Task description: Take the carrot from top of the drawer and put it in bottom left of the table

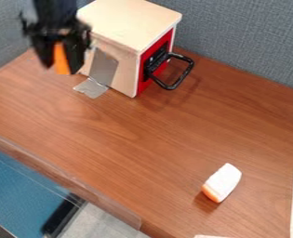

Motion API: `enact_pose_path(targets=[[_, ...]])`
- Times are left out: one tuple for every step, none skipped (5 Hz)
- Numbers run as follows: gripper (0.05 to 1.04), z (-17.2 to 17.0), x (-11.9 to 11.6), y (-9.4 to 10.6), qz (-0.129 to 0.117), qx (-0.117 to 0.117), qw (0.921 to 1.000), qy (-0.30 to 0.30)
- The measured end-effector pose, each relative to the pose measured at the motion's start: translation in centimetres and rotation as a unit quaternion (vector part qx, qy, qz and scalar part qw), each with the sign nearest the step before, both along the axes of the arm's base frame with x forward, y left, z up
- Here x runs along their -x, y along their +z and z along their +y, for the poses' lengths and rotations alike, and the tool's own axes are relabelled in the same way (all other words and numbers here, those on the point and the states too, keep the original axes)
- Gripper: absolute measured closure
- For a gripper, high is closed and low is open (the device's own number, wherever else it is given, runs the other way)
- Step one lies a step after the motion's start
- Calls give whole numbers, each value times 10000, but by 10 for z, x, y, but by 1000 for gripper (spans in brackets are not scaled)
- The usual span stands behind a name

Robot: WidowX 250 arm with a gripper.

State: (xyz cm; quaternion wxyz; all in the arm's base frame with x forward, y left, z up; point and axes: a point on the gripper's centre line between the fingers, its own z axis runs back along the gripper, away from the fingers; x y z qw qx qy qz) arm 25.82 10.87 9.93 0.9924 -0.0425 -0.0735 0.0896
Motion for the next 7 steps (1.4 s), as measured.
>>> enact_pose_path(targets=[[466, 3, 18, -21, -1, 76, 9995, -311], [466, 6, 34, -49, -49, -262, 9984, -490], [466, 6, 42, -65, -80, -489, 9974, -524], [466, 0, 43, -77, 35, -586, 9959, -688], [466, -4, 43, -88, 209, -611, 9949, -772], [466, -7, 40, -100, 364, -616, 9941, -819], [466, -8, 31, -100, 333, -658, 9938, -835]])
